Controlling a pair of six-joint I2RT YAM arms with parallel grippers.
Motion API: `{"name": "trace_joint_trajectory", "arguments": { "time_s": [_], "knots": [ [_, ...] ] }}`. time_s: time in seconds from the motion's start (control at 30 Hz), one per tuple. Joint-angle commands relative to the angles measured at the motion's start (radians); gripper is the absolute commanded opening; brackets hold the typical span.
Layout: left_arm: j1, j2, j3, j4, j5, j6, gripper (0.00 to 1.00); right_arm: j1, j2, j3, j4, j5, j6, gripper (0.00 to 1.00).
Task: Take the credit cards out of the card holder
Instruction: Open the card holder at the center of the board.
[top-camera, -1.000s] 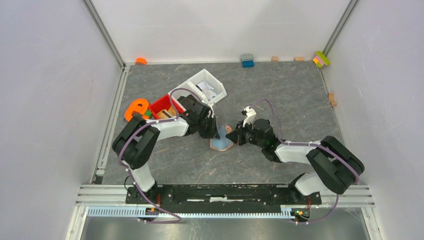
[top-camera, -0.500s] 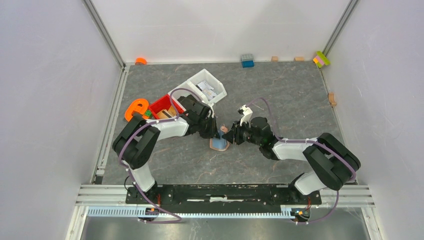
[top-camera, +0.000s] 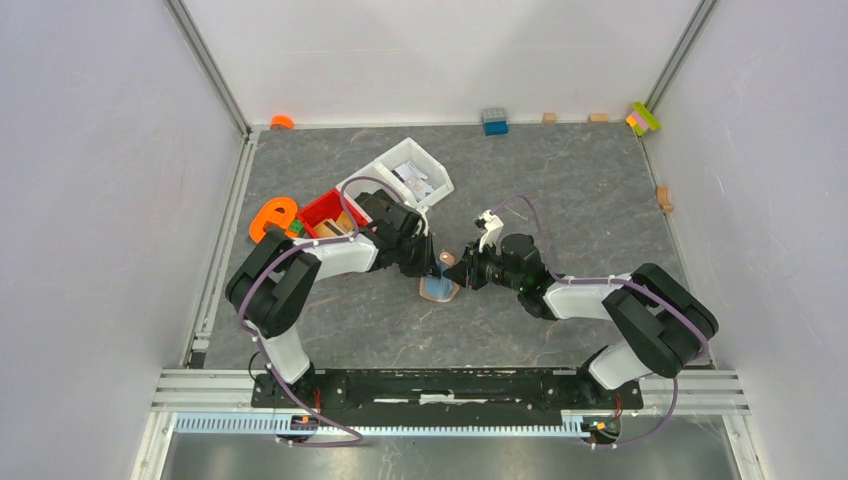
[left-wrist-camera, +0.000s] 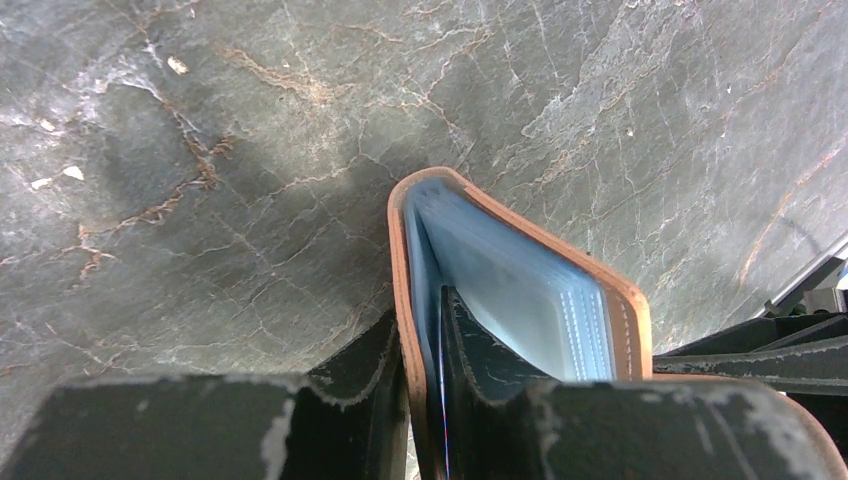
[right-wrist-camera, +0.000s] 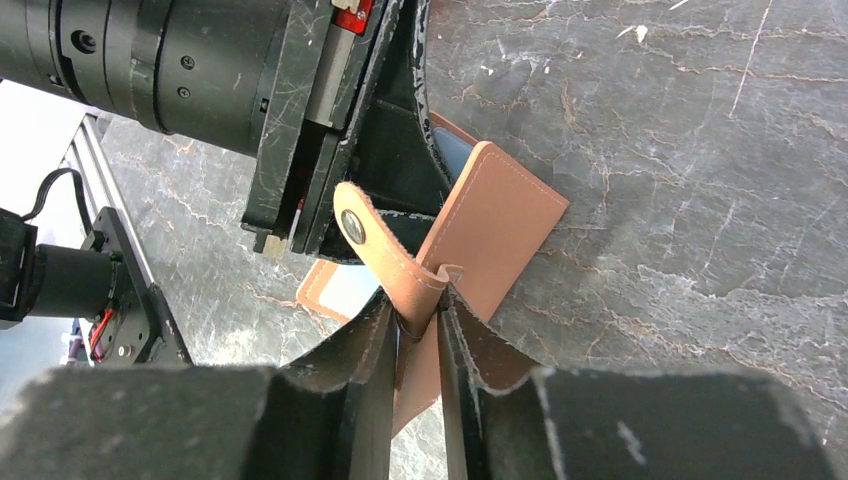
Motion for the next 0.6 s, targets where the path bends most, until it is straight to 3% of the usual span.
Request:
{"name": "trace_joint_trajectory", "arguments": {
  "time_s": [0.0, 0.2, 0.57],
  "knots": [
    [-0.007, 0.021, 0.017, -0.011, 0.017, 0.012, 0.23, 0.005, 0.021, 0.0, 0.011, -0.047, 0.008, 0.23],
    [-0.007, 0.022, 0.017, -0.009, 0.02, 0.009, 0.23, 0.005, 0.023, -0.001, 0.018, -0.053, 0.009, 0.15],
    [-0.008, 0.024, 0.017, -0.009, 0.022, 0.009, 0.24, 0.006, 0.028, 0.0, 0.019, -0.056, 0.009, 0.09]
  ]
}}
